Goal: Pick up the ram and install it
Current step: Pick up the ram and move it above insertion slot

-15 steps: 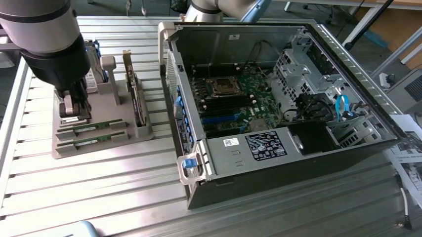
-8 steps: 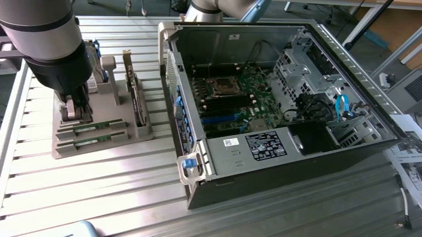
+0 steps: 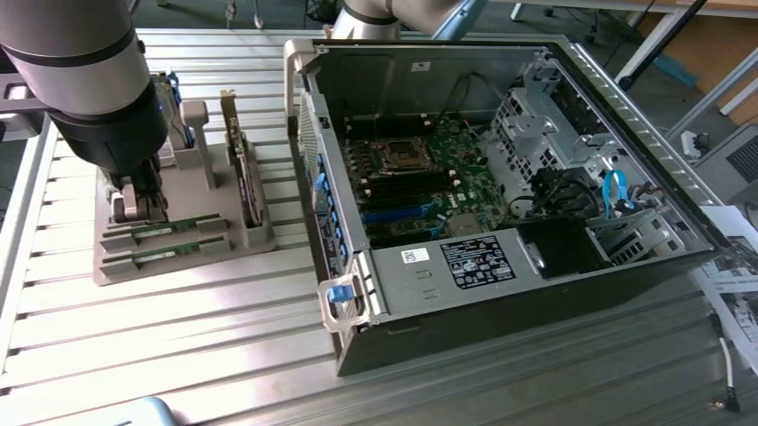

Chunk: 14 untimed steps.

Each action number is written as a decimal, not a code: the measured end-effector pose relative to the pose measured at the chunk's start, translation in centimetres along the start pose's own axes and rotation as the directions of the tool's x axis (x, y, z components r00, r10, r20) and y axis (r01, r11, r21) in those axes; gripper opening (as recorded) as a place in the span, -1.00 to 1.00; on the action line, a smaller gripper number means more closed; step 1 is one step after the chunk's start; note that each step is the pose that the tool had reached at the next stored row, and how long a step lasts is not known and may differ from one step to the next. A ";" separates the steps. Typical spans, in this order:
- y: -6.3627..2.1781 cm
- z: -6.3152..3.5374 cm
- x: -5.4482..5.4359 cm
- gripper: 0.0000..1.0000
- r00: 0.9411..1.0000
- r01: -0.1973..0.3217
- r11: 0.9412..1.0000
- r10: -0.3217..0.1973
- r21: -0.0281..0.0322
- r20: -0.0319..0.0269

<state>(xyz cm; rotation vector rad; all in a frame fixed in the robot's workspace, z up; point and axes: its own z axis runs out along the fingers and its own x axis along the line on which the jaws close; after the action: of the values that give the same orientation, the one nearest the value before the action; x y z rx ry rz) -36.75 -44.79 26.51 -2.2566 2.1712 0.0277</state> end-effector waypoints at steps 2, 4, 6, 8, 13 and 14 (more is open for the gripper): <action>0.00 0.01 0.0 -0.53 1.000 0.000 1.000 0.000 0.000 0.000; 0.00 0.01 0.0 -0.53 1.000 0.000 1.000 0.000 0.000 0.000; 0.00 0.01 0.0 -0.53 1.000 0.000 1.000 0.000 0.000 0.000; 0.00 0.01 0.0 -0.53 1.000 0.000 1.000 0.000 0.000 0.000; 0.01 0.18 0.0 -0.53 1.000 0.000 1.000 0.000 0.000 0.000; 0.01 0.40 0.0 -0.53 1.000 0.000 1.000 0.000 0.000 0.000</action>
<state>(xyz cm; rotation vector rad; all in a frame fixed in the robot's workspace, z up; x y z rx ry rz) -36.77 -44.79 26.10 -2.2564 2.1710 0.0277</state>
